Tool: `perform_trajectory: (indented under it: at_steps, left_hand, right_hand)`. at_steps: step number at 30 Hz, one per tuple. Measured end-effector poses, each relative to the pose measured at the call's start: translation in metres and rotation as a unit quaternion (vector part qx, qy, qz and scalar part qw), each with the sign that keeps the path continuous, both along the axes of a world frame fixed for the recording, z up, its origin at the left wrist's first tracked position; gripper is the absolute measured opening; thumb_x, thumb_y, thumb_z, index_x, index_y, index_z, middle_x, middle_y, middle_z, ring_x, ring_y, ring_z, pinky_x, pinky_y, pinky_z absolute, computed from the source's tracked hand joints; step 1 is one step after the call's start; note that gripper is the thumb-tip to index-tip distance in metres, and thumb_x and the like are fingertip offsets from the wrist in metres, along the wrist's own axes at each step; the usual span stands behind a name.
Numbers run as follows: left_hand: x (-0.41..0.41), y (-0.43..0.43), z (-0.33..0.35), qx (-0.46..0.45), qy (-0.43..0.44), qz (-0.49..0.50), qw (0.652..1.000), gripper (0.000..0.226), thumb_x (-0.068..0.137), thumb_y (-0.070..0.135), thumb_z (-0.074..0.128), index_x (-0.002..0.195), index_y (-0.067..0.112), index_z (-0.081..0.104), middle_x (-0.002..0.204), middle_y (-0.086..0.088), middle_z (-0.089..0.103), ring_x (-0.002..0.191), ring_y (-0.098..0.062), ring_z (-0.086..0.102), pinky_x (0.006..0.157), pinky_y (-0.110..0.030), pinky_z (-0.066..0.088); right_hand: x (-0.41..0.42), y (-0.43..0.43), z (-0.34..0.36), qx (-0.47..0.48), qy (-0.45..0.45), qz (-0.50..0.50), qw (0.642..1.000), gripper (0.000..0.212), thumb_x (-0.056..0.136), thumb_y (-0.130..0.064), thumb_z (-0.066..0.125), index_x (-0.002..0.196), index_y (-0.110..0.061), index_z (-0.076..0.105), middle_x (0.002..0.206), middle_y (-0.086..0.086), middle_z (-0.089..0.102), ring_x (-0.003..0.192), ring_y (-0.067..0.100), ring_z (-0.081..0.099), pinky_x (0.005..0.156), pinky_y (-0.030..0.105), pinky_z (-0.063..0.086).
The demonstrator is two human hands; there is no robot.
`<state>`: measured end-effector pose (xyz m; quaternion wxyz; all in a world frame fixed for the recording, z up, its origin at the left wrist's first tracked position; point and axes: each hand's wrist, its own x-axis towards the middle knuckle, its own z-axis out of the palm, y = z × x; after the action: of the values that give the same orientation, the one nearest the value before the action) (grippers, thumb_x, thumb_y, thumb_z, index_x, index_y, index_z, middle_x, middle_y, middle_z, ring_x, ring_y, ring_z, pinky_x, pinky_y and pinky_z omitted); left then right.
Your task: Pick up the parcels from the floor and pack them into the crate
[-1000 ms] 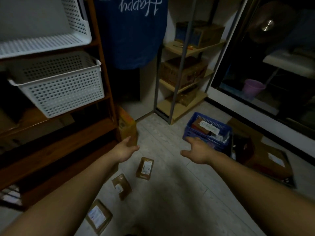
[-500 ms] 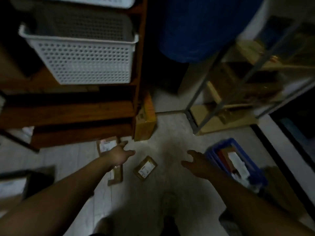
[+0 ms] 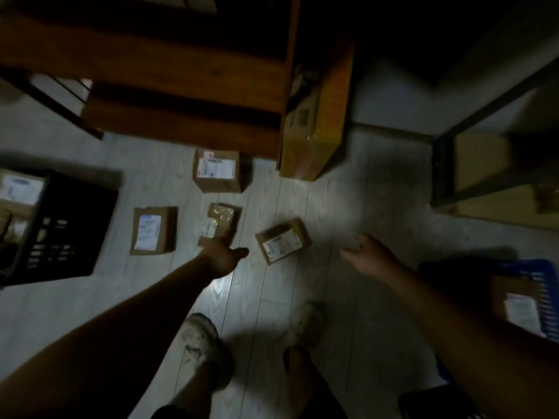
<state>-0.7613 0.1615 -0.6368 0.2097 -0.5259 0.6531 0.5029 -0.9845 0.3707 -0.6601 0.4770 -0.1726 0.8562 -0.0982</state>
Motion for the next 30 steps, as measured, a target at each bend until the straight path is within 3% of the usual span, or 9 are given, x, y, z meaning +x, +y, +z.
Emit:
perform_trajectory:
  at_steps: [3,6,10,13,14,16,19,25,30]
  left_hand:
    - [-0.008,0.005,-0.095,-0.001,-0.019,0.037,0.999,0.069,0.088,0.027,0.062,0.146,0.016,0.026,0.151,-0.011,0.029,0.135,-0.028,0.033,0.102,-0.031,0.032]
    - [-0.014,0.013,-0.191,0.012,-0.026,0.059,0.998,0.070,0.088,0.028,0.062,0.146,0.015,0.024,0.147,-0.014,0.034,0.125,-0.024,0.042,0.089,-0.028,0.036]
    - [-0.022,0.021,-0.298,0.030,-0.036,0.092,0.995,0.076,0.087,0.029,0.063,0.147,0.015,0.019,0.147,-0.018,0.034,0.130,-0.033,0.040,0.099,-0.038,0.039]
    - [-0.029,0.028,-0.354,0.071,-0.017,0.162,0.984,0.077,0.087,0.028,0.063,0.147,0.013,0.017,0.135,-0.014,0.049,0.105,-0.028,0.056,0.079,-0.039,0.048]
    - [-0.031,0.031,-0.366,0.092,-0.003,0.175,0.980,0.070,0.087,0.027,0.063,0.144,0.013,0.025,0.122,-0.008,0.055,0.094,-0.021,0.055,0.073,-0.036,0.045]
    - [-0.035,0.034,-0.382,0.145,0.026,0.187,0.971,0.046,0.086,0.025,0.064,0.126,0.022,0.041,0.107,0.000,0.055,0.101,-0.021,0.052,0.080,-0.039,0.042]
    - [-0.034,0.032,-0.382,0.167,0.065,0.222,0.958,0.047,0.086,0.017,0.064,0.124,0.026,0.038,0.121,-0.006,0.055,0.111,-0.028,0.054,0.085,-0.044,0.046]
    - [-0.010,0.023,-0.288,0.093,0.149,0.185,0.967,0.060,0.086,0.002,0.057,0.138,0.023,0.033,0.095,0.001,0.062,0.077,-0.013,0.062,0.046,-0.017,0.049]
    - [0.016,0.005,-0.145,0.080,0.233,0.187,0.951,0.051,0.089,0.009,0.057,0.129,0.037,0.042,0.103,0.011,0.066,0.082,0.001,0.067,0.052,-0.011,0.050]
  right_hand:
    - [0.001,-0.011,-0.095,-0.013,0.001,0.021,1.000,0.064,0.083,-0.045,0.063,0.137,-0.017,0.042,0.132,0.008,0.053,0.096,0.018,0.058,0.074,0.027,0.048]
    - [0.003,-0.025,-0.189,-0.004,0.000,0.008,1.000,0.070,0.082,-0.047,0.062,0.140,-0.019,0.037,0.129,0.008,0.053,0.068,0.001,0.044,0.053,0.018,0.035]
    - [0.011,-0.050,-0.299,0.001,0.002,-0.012,1.000,0.075,0.082,-0.047,0.064,0.143,-0.018,0.031,0.135,0.010,0.048,0.105,0.025,0.055,0.062,0.024,0.037]
    - [0.018,-0.065,-0.355,-0.013,0.018,-0.054,0.998,0.072,0.083,-0.029,0.066,0.144,-0.018,0.029,0.140,0.012,0.045,0.120,0.031,0.050,0.073,0.029,0.046]
    - [0.020,-0.069,-0.368,-0.021,0.001,-0.063,0.998,0.073,0.083,-0.024,0.065,0.146,-0.017,0.028,0.142,0.012,0.043,0.123,0.031,0.047,0.084,0.033,0.049]
    - [0.024,-0.072,-0.382,-0.036,-0.058,-0.074,0.995,0.066,0.084,-0.017,0.063,0.144,-0.016,0.034,0.140,0.010,0.046,0.124,0.027,0.048,0.097,0.035,0.045]
    - [0.035,-0.071,-0.374,-0.057,-0.073,-0.114,0.989,0.058,0.084,-0.013,0.062,0.138,-0.014,0.039,0.131,0.008,0.053,0.116,0.025,0.053,0.084,0.029,0.045]
    - [0.060,-0.065,-0.275,-0.127,-0.056,-0.173,0.975,0.050,0.086,-0.014,0.061,0.132,-0.017,0.044,0.125,0.003,0.058,0.110,0.021,0.057,0.062,0.014,0.044]
    - [0.085,-0.077,-0.125,-0.213,-0.064,-0.201,0.954,0.030,0.091,-0.013,0.055,0.116,-0.028,0.054,0.111,-0.008,0.062,0.092,0.005,0.060,0.050,0.004,0.043]
